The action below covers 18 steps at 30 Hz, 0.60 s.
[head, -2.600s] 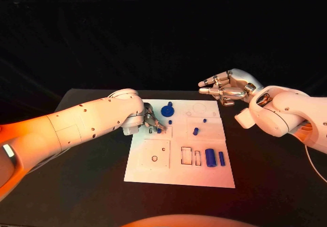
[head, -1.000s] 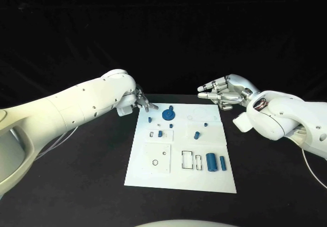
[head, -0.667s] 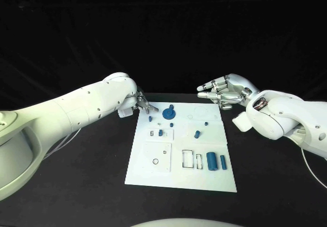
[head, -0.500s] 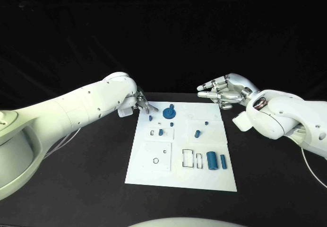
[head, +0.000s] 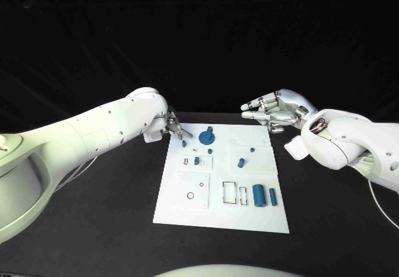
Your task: Assemble the parts on the task board
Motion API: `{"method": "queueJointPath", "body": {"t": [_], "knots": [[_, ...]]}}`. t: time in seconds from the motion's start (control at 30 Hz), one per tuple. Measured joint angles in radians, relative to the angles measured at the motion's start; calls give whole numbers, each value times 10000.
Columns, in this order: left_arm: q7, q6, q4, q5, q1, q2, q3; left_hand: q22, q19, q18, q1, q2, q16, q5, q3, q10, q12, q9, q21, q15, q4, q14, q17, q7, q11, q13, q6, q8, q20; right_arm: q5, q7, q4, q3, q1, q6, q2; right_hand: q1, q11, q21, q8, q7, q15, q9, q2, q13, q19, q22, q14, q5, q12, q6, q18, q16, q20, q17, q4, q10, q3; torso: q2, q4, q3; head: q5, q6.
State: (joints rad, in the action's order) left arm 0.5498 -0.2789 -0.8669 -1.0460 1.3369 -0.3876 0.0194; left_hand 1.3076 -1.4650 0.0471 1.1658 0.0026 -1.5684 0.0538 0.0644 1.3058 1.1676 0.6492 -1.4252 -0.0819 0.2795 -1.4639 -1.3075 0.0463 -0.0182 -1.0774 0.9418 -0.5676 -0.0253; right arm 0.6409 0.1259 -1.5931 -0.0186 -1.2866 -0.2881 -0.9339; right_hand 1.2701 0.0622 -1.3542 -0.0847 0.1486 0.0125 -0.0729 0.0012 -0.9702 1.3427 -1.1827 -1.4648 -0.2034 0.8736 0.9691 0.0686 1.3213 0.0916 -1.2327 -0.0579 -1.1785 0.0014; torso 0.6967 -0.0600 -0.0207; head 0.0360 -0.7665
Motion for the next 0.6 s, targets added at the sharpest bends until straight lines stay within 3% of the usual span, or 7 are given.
{"method": "queueJointPath", "body": {"t": [0.6], "knots": [[103, -230, 283, -25, -77, 163, 3, -1, 0, 0, 0, 0, 0, 0, 0, 1, 0, 1, 0, 0, 0, 0, 1, 0, 0, -1, -1, 0, 0, 0, 3, 1, 0, 3, 17, 1, 0, 1, 0, 0, 0, 0, 0, 0, 0, 0, 0, 0, 0, 0, 0, 0, 0, 0, 2, 0, -1, 1, 0, 4, 5, 15, -49]]}}
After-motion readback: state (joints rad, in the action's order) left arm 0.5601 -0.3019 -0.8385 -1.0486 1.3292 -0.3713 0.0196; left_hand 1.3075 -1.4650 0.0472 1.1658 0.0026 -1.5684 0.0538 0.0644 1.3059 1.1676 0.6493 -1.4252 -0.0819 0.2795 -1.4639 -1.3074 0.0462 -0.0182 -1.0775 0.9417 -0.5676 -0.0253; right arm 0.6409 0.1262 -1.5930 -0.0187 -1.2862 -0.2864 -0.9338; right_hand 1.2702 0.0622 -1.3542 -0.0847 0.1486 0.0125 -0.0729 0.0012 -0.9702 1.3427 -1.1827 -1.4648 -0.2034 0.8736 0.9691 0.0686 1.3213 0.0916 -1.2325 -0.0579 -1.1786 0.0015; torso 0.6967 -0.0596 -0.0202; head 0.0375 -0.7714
